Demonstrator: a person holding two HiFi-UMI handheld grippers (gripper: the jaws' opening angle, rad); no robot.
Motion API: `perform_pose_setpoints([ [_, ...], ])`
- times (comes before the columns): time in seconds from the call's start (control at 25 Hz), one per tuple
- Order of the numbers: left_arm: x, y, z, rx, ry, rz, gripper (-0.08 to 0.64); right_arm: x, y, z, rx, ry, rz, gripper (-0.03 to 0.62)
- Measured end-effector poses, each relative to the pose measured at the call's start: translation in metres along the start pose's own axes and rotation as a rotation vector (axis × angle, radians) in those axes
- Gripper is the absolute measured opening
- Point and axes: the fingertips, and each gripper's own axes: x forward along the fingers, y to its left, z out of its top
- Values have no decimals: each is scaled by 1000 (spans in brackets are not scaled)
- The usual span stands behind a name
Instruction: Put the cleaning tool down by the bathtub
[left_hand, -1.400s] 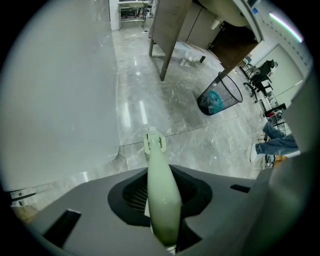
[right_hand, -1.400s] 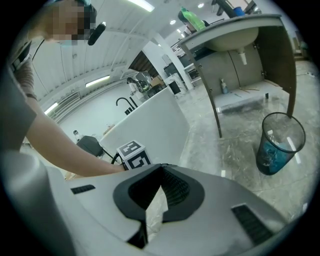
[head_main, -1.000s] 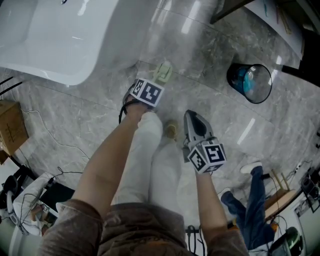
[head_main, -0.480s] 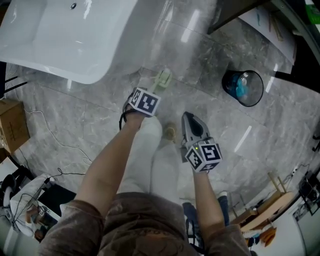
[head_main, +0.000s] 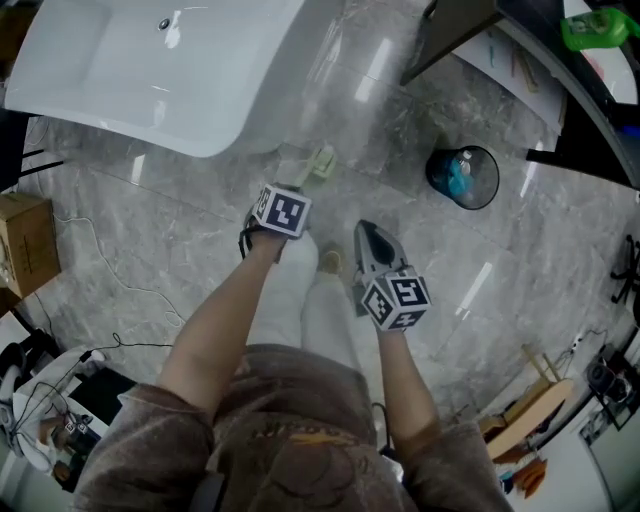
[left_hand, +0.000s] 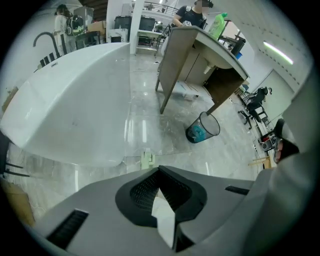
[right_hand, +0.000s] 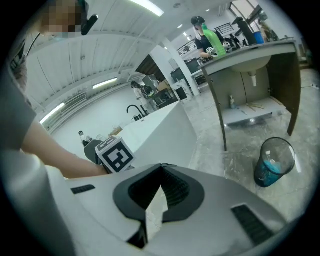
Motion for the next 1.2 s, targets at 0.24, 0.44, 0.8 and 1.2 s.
perform_pose_setpoints([
  [0.24, -81, -24, 5, -29, -42, -4, 3, -47, 38, 31, -14, 16, 44, -2],
  [0.44, -160, -43, 14, 13, -157, -19, 3, -84, 78, 54, 15, 16, 84, -2],
  [0.8, -296, -87, 30, 155, -372, -110, 3, -132, 145, 115, -73, -56, 204, -2],
  [1.2, -396, -125, 24, 289, -583, -243, 3, -173, 210, 157, -264, -117, 318, -2],
])
